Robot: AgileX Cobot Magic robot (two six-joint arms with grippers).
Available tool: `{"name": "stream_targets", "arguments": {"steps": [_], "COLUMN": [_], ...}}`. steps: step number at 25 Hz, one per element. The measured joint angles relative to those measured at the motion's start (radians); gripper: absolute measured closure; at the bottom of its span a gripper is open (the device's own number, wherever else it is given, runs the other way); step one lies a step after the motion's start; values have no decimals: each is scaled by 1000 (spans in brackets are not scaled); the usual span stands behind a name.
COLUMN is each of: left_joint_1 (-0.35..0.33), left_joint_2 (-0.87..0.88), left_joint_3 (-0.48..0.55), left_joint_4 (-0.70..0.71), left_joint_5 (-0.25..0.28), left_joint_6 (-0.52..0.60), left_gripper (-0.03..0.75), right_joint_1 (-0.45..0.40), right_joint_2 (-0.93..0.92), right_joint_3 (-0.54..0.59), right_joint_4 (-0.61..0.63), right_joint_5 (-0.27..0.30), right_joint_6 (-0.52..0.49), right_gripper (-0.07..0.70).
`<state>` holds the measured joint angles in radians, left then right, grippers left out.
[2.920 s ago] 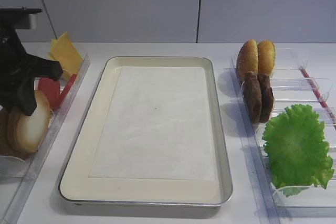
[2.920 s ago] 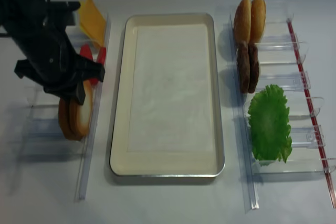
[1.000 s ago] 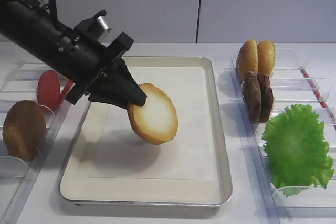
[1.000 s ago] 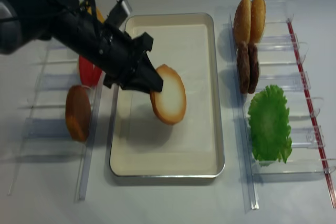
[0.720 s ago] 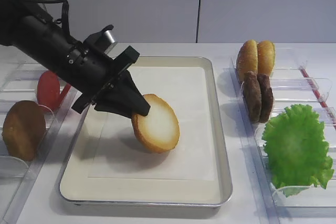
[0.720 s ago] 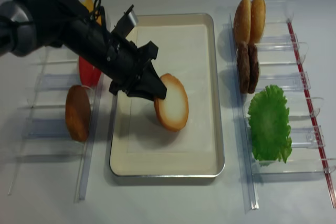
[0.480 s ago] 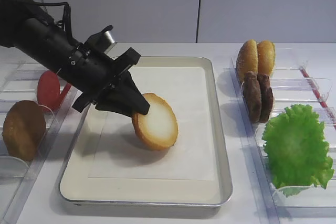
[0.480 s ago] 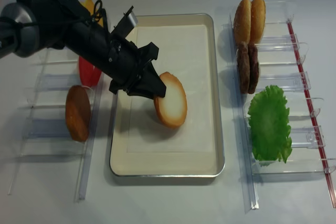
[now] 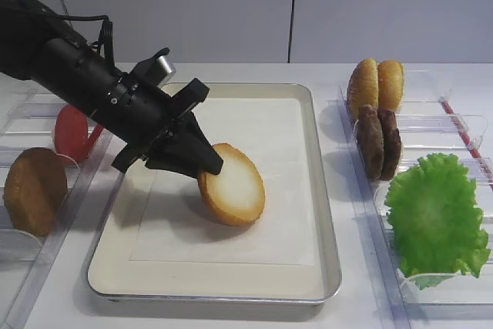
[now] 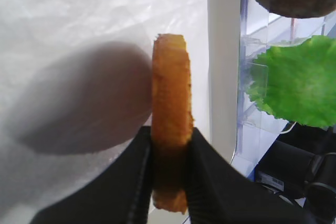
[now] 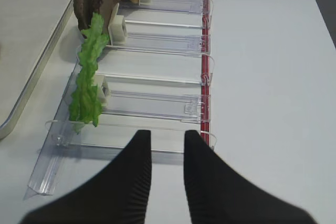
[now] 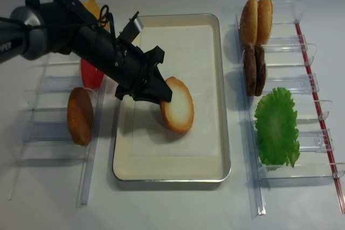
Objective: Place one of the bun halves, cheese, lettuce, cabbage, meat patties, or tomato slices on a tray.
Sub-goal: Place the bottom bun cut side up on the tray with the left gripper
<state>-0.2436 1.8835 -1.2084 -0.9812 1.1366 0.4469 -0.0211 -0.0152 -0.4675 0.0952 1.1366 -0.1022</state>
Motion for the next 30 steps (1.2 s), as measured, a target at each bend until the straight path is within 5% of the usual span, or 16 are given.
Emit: {"name": "stream_targets", "arguments": {"steps": [4, 12, 30], "left_joint_1": [0, 0, -9], "left_joint_2": [0, 2, -152], "left_joint_3": [0, 0, -130], "left_joint_4": [4, 89, 468], "left_joint_5": [0, 32, 69], "left_joint_6": [-4, -39, -336], "left_gripper": [585, 321, 301], "right_joint_1": [0, 0, 0], "right_joint_2": [0, 0, 0], "right_joint_3": [0, 0, 0], "right_joint_4": [0, 0, 0], "right_joint_5": [2, 2, 2], "right_joint_6": [0, 0, 0], "right_gripper": [444, 444, 444]}}
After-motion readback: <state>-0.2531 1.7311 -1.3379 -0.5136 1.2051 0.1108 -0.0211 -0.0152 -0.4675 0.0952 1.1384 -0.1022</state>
